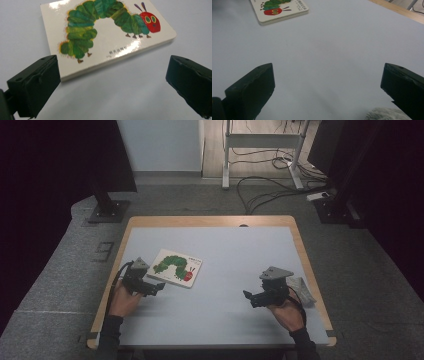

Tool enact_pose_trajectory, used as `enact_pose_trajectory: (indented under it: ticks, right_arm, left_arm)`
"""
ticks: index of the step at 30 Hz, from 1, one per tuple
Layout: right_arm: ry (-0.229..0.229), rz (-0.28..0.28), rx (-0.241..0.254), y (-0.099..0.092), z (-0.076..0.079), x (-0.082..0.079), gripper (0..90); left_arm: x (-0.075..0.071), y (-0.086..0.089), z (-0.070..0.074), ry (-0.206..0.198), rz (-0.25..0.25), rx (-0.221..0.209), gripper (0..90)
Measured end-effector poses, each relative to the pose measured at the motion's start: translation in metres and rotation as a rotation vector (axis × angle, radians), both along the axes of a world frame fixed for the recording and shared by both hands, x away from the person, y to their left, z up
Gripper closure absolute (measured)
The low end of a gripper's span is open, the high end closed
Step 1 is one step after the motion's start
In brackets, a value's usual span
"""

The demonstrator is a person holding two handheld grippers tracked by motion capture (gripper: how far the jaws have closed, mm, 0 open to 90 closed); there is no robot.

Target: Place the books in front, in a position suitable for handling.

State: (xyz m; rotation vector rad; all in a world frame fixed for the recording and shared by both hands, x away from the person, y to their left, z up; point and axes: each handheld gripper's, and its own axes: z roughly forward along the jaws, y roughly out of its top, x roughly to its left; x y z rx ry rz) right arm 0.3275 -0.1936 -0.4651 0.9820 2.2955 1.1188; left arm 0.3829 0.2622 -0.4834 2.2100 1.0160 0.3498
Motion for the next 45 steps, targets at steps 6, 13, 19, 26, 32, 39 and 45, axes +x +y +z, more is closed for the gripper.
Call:
enact_pose_trajectory:
  ticks: [6, 13, 19, 26, 32, 39, 45]
  right_arm:
    - [-0.001, 0.025, -0.002, 0.011, -0.007, 0.001, 0.0]
    - [0.01, 0.036, 0.001, 0.021, -0.015, 0.003, 0.0]
    - [0.027, 0.046, -0.005, 0.029, -0.024, 0.007, 0.0]
    - [0.042, 0.057, -0.01, 0.038, -0.032, 0.011, 0.0]
    - [0.058, 0.066, -0.002, 0.044, -0.037, 0.014, 0.0]
    - [0.076, 0.074, 0.016, 0.051, -0.043, 0.019, 0.0]
    - [0.084, 0.074, 0.027, 0.055, -0.046, 0.025, 0.0]
  left_arm:
    - [0.018, -0.002, -0.002, 0.014, -0.012, 0.011, 0.0]
    - [0.033, 0.005, -0.015, 0.07, -0.011, -0.001, 0.0]
    - [0.038, 0.007, -0.023, 0.084, -0.02, -0.002, 0.0]
    - [0.04, 0.005, -0.029, 0.075, -0.023, 0.038, 0.0]
    - [0.036, -0.004, -0.031, 0.045, -0.012, 0.117, 0.0]
    - [0.029, -0.014, -0.032, 0.031, -0.028, 0.122, 0.0]
    - [0.023, -0.021, -0.033, 0.031, -0.044, 0.08, 0.0]
